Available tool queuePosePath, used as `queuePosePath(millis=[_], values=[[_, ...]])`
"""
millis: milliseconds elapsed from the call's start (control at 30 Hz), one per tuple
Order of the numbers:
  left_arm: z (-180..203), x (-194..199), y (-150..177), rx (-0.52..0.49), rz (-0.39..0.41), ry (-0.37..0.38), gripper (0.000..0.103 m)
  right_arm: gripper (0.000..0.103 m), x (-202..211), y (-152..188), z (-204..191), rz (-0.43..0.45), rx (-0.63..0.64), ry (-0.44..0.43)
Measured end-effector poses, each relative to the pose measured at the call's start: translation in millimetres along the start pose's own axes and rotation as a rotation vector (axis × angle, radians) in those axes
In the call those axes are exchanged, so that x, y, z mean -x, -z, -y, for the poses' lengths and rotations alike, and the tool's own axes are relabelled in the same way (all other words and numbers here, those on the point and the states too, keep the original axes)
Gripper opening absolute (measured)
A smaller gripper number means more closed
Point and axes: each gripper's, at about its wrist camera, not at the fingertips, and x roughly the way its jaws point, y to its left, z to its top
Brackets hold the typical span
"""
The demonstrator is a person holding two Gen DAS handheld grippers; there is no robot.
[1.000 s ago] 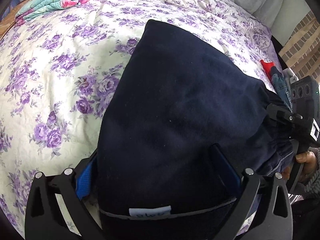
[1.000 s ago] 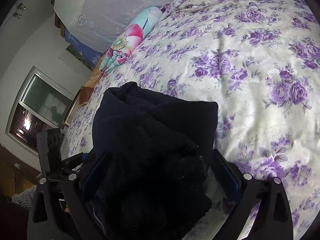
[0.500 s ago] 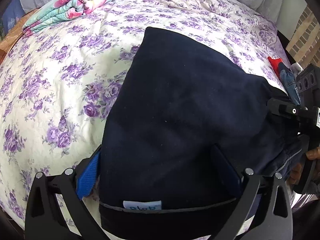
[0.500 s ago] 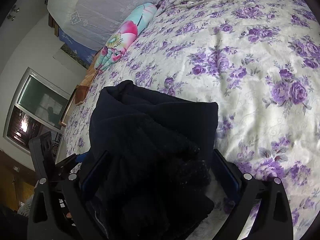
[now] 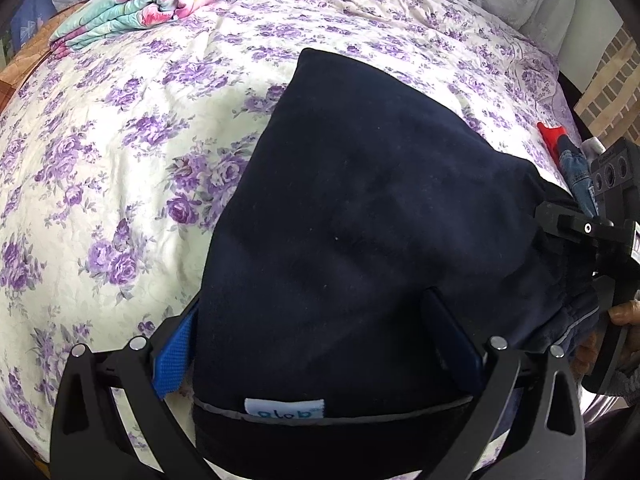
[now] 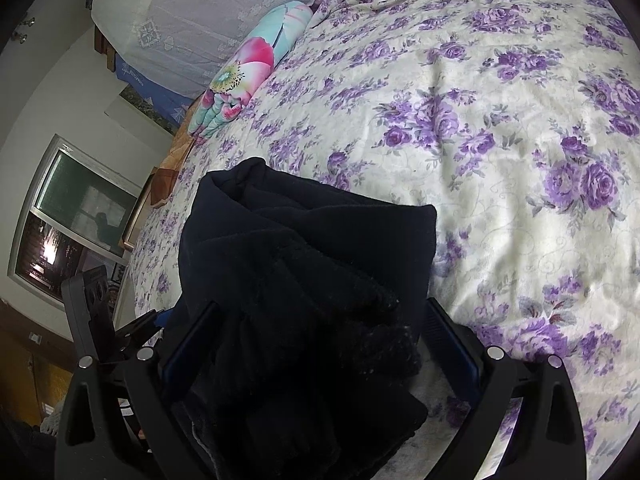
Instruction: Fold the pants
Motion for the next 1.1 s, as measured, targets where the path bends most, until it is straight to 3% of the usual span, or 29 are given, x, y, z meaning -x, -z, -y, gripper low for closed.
queuePosePath(millis=[67, 100, 233, 267, 333, 400, 633, 767, 967, 1100], values=[[-7.3, -1.9, 1.7, 0.038, -0.006, 0.044, 0.099, 0.095, -0.2, -3.6, -3.4, -0.028, -0.018, 0.018], [-11.9, -1.9, 1.8, 0.058, -0.003, 0.072, 0.099, 0.074, -0.6, -4.8, -8.8, -0.034, -0.005, 0.034], [-11.3, 6.2, -0.9, 0.034, 0.003, 0.095, 0.081, 0.060, 6.5, -6.6, -15.1, -0.039, 0.027, 0.025], [-15.5, 8.4, -1.5, 0.048, 0.010, 0.108, 0.078, 0.059, 10.2, -7.9, -13.8, -0.036, 0.013, 0.010], [-31.5, 13.8, -3.5, 0.124, 0.015, 0.146, 0.057, 0.055, 20.1, -11.9, -22.4, -0.020, 0.039, -0.001], [-44.3, 22.3, -6.5, 0.174, 0.022, 0.180, 0.045, 0.054, 29.3, -18.8, -38.1, -0.003, 0.097, -0.012], [-37.0, 40.8, -32.4, 0.131, 0.054, 0.233, 0.028, 0.049, 59.3, -64.4, -61.5, 0.088, 0.171, -0.031], [-26.9, 41.6, -83.4, 0.104, 0.127, 0.256, 0.028, 0.049, 71.7, -123.0, -59.9, 0.154, 0.192, -0.027], [-3.2, 14.7, -223.9, -0.012, 0.238, 0.255, 0.028, 0.049, 65.9, -260.6, -46.0, 0.259, 0.247, 0.014], [2.4, -23.9, -321.5, -0.035, 0.266, 0.249, 0.028, 0.049, 40.2, -347.8, -17.1, 0.271, 0.252, 0.050]])
